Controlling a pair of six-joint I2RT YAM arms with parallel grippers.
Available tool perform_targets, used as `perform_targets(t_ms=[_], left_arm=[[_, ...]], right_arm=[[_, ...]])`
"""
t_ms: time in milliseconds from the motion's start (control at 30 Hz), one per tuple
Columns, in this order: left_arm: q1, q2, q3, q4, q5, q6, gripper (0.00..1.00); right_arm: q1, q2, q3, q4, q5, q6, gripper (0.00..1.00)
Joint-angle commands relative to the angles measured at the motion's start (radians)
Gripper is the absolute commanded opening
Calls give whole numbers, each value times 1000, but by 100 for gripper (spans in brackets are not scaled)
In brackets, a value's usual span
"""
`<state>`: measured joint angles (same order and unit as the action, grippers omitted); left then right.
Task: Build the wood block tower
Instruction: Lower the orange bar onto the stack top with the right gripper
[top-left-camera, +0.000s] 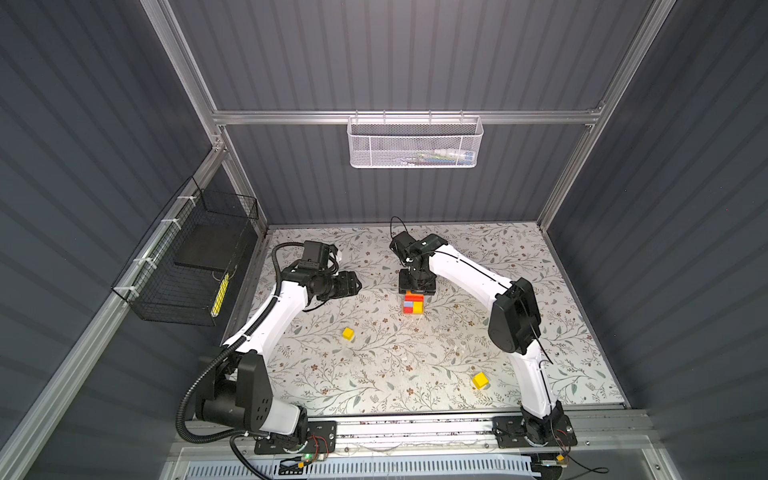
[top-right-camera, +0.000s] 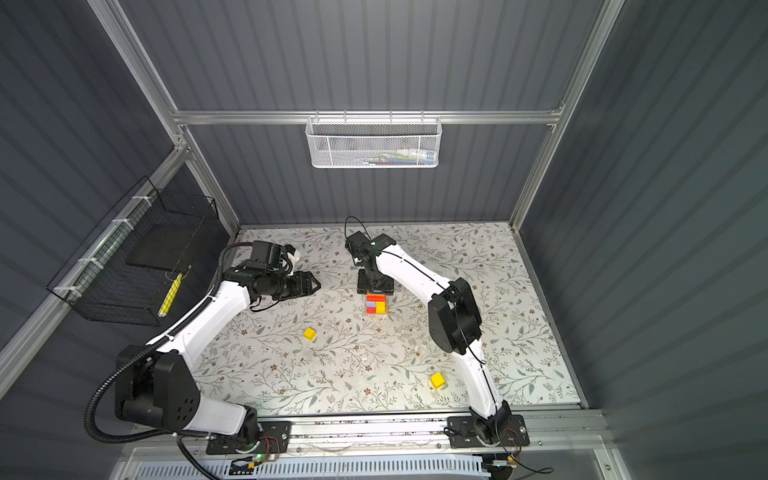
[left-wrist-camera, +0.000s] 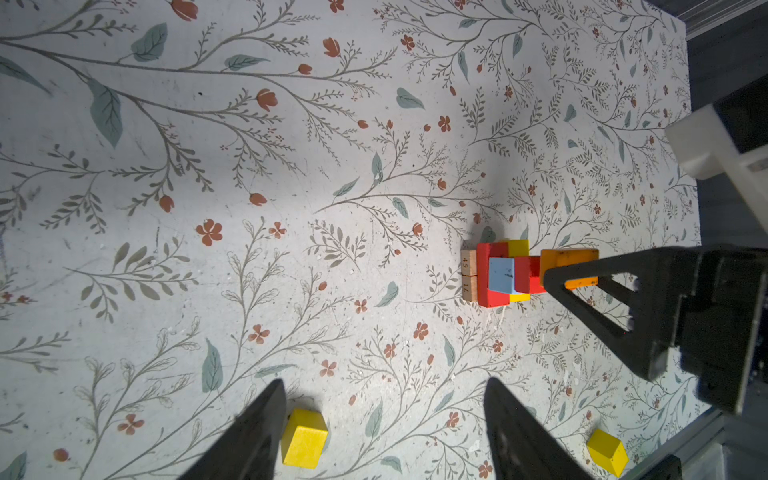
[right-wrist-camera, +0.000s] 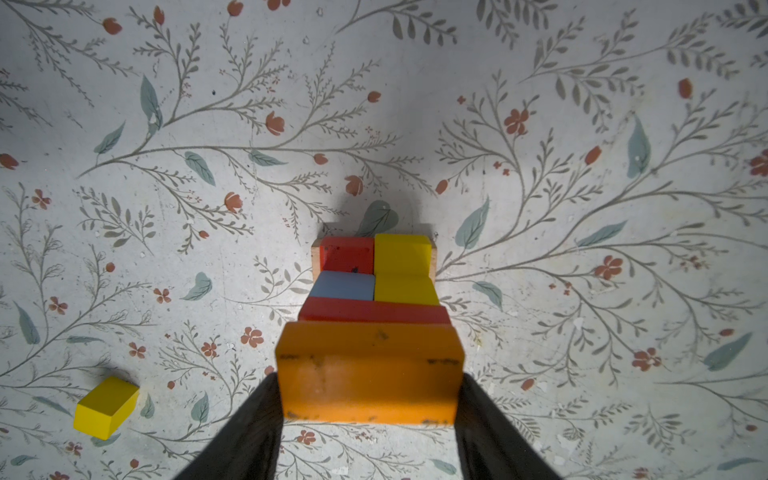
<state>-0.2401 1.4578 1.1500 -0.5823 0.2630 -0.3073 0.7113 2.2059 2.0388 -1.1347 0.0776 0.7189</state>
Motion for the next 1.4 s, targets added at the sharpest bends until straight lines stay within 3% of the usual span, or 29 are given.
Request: perform_targets(t_ms=[0, 700, 1367], left_arm=[[10, 6, -13, -10, 6, 17, 75], [10, 7, -13, -10, 7, 16, 75], [10, 3, -16, -5, 10, 15, 75]], right_arm=[[4, 32, 22, -30, 3, 13, 63], [4, 28, 30, -36, 13, 20, 70], [13, 6, 18, -42, 26, 31, 59]])
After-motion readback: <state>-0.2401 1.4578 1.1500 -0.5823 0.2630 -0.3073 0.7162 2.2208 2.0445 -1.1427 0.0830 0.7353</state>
